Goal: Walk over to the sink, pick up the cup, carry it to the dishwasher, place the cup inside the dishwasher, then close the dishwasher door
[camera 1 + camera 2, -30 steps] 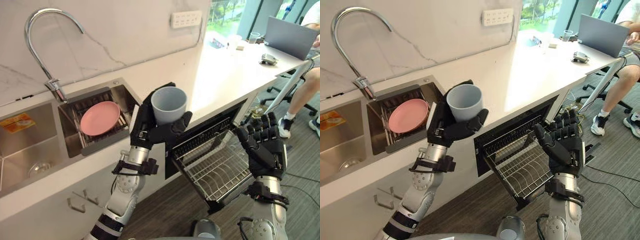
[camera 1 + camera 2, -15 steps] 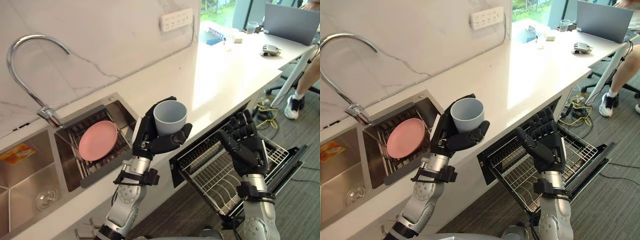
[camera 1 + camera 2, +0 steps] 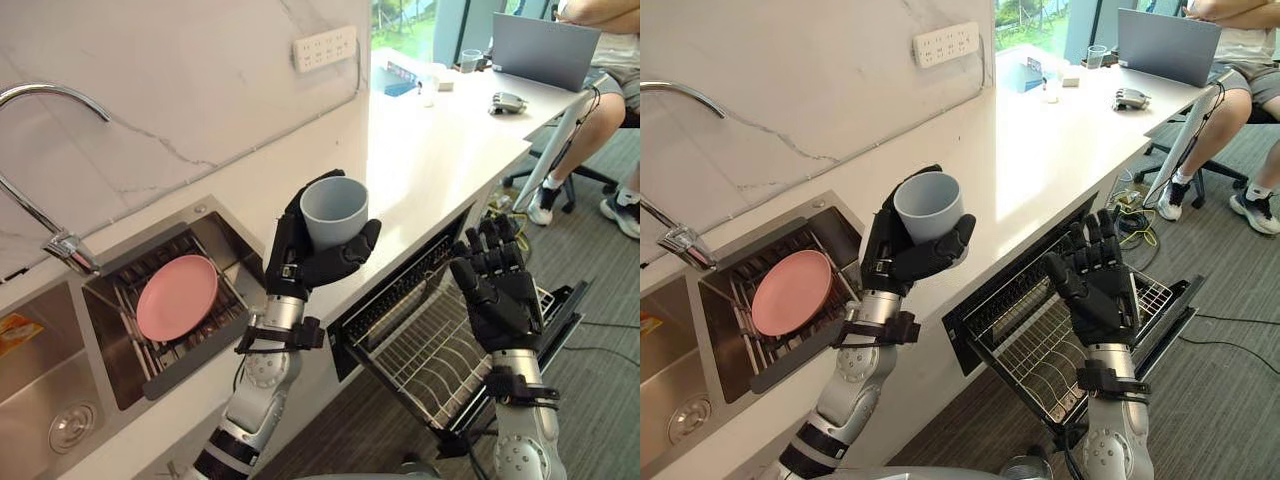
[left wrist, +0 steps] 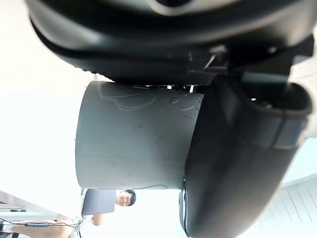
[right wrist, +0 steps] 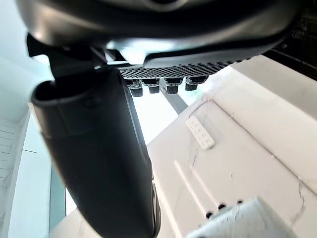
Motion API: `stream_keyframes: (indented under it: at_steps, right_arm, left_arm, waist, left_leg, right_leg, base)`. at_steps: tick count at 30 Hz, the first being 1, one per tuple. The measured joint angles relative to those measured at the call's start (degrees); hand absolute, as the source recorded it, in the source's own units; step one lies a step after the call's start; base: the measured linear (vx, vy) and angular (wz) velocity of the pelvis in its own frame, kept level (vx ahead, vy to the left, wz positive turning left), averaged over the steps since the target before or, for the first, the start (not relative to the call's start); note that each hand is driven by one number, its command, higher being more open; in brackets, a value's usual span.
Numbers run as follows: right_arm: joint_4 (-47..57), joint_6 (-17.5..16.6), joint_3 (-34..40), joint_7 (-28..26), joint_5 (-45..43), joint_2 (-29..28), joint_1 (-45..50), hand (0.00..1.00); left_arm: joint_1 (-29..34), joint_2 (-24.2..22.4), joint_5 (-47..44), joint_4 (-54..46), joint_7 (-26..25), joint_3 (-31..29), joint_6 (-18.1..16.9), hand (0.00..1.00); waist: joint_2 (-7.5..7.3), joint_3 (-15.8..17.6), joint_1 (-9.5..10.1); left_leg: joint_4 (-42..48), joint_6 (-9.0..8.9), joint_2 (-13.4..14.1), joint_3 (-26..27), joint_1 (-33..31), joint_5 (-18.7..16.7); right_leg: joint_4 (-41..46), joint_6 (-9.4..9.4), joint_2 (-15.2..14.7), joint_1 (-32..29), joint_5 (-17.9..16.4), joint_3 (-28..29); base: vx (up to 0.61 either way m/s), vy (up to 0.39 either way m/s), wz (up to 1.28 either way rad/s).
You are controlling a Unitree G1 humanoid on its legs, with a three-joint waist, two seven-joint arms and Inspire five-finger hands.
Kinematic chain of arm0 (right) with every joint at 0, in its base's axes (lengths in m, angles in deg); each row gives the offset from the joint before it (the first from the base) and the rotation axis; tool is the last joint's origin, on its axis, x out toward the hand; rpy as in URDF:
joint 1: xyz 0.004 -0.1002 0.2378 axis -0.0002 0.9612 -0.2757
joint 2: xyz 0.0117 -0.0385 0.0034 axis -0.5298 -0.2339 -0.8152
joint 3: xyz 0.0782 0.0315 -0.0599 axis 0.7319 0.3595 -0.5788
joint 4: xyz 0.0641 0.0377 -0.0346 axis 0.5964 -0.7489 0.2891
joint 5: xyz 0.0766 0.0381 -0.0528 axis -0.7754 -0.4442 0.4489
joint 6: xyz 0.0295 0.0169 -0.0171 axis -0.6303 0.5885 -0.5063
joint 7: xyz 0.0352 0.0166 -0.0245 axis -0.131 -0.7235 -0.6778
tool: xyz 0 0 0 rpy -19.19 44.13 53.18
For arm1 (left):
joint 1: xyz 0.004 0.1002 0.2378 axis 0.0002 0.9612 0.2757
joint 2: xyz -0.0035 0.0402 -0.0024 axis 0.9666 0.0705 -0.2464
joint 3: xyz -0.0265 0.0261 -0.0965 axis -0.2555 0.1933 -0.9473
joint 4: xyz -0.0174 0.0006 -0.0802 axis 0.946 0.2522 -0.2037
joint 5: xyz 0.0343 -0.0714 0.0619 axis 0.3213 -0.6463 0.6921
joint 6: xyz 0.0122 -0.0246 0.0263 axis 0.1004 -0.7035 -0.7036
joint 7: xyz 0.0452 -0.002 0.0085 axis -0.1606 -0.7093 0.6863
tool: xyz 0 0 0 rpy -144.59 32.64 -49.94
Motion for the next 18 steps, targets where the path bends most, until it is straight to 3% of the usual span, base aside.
stream_keyframes:
  at_steps: [4, 8, 10, 12, 18]
  right_arm:
    - [1.22, 5.09, 0.13, -5.66, -2.85, 1.86, -0.08, 1.0]
    - [1.28, 8.01, 1.48, -11.29, -4.28, 6.06, -0.4, 1.0]
    - [1.54, 8.65, 1.21, -12.4, -4.31, 7.06, -0.82, 1.0]
    - [1.98, 8.99, -0.54, -12.48, -4.17, 8.66, -3.04, 1.0]
    - [3.85, 10.16, -4.97, -5.48, -2.67, 9.19, -6.79, 1.0]
  left_arm:
    - [-4.02, -0.19, 5.61, 5.39, -1.93, 0.09, 0.34, 0.0]
    - [-8.71, 0.95, 10.23, 9.01, -2.75, 1.18, 0.98, 0.0]
    - [-8.77, 2.14, 11.44, 9.1, -2.52, 1.66, 0.98, 0.0]
    - [-8.91, 5.04, 13.95, 9.12, -3.57, 1.68, 1.17, 0.0]
    - [-11.44, 6.74, 16.7, 9.03, -7.2, 1.62, 4.0, 0.0]
  waist:
    - [-0.77, -0.16, -0.19]
    - [-2.79, 0.97, -0.8]
    - [-3.97, 0.58, -0.72]
    - [-5.36, -0.25, -0.37]
    - [-5.51, -0.56, 0.25]
  left_leg:
    - [-1.33, -0.07, -0.05, 0.29, 0.13, 0.91]
    - [-1.76, 1.16, -1.26, -0.34, -0.22, 0.21]
    - [-2.68, 1.64, -2.15, -0.1, 0.46, 0.46]
    - [-3.14, 1.9, -2.92, 1.45, 0.99, 0.76]
    - [-2.73, 2.03, -2.71, 3.3, 1.06, 0.7]
  right_leg:
    - [1.1, -0.02, 0.06, -1.13, 0.02, -0.29]
    - [13.5, 1.04, -3.28, -6.77, -2.92, -1.95]
    - [14.2, 0.76, -4.32, -7.01, -3.09, -3.47]
    - [12.98, -0.4, -5.16, -7.07, -2.53, -7.03]
    - [7.75, -0.87, -3.84, -5.63, -0.2, -8.0]
  base:
    - [-0.01, -0.003, -0.04]
    - [-0.06, 0.041, 0.07]
    - [-0.03, 0.065, 0.03]
    - [0.0, 0.039, -0.26]
    - [0.0, -0.005, -0.18]
